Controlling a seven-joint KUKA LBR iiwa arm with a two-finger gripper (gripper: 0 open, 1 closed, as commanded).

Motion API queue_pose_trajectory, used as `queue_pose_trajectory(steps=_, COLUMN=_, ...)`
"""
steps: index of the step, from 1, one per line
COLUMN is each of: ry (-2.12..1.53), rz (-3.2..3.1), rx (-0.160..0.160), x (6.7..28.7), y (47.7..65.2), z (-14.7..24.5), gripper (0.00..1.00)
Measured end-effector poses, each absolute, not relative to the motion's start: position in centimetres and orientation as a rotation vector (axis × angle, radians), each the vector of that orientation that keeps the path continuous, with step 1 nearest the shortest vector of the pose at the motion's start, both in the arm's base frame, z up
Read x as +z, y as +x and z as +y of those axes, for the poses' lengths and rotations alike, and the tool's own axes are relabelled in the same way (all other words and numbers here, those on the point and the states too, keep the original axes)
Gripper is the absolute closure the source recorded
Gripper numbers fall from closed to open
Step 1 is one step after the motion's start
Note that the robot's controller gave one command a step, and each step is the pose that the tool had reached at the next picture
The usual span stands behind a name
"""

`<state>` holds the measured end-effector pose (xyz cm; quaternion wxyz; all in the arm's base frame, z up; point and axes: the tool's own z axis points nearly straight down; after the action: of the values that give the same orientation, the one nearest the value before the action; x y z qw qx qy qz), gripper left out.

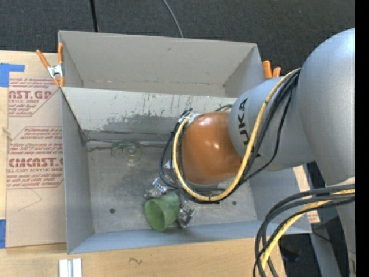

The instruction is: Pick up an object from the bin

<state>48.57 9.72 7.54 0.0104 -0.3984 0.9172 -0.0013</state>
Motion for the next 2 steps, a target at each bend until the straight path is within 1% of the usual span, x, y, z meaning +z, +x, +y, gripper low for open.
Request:
queue_pose_trajectory(steps=1, ry=-1.247, rz=2.874, rx=-0.001, x=7.64, y=48.79, z=9.83, gripper=0.0)
queue_pose_trajectory(steps=2, ry=-1.244, rz=2.874, rx=-0.002, x=7.76, y=48.85, z=9.8, gripper=1.0)
